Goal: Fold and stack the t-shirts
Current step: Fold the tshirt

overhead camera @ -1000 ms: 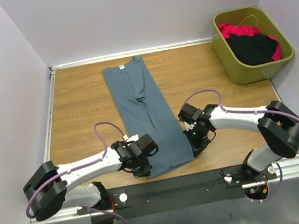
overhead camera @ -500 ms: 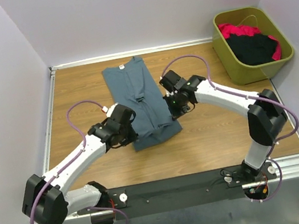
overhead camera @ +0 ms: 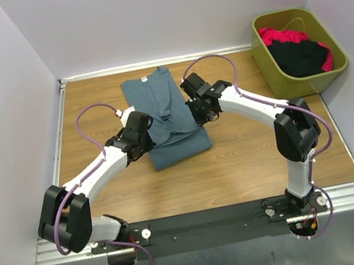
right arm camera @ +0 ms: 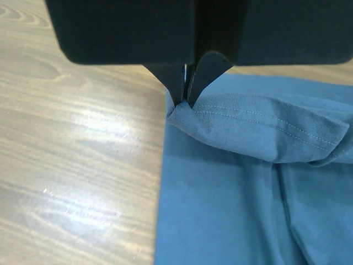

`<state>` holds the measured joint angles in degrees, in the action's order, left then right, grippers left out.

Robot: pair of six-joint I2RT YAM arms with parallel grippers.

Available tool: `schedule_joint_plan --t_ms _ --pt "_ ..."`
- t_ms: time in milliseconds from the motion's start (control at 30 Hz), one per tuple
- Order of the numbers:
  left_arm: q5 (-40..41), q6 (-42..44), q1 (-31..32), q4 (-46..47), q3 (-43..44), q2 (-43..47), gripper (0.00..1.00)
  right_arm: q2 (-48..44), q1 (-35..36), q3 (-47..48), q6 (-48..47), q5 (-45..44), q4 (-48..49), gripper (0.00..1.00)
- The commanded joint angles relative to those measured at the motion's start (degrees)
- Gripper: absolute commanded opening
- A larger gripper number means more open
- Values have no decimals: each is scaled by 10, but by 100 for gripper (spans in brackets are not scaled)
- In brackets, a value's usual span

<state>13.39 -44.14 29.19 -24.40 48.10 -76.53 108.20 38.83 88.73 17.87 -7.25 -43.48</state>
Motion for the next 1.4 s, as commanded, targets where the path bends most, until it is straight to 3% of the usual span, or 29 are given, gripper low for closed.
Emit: schedule_joint_plan --t_ms 0,667,1367 --pt "47 41 -9 56 26 -16 0 19 -7 21 -16 -31 21 1" --pt "70 62 -56 132 58 -92 0 97 -27 116 -19 -42 73 1" --pt "81 56 -74 184 77 -183 0 167 -44 126 2 -66 143 2"
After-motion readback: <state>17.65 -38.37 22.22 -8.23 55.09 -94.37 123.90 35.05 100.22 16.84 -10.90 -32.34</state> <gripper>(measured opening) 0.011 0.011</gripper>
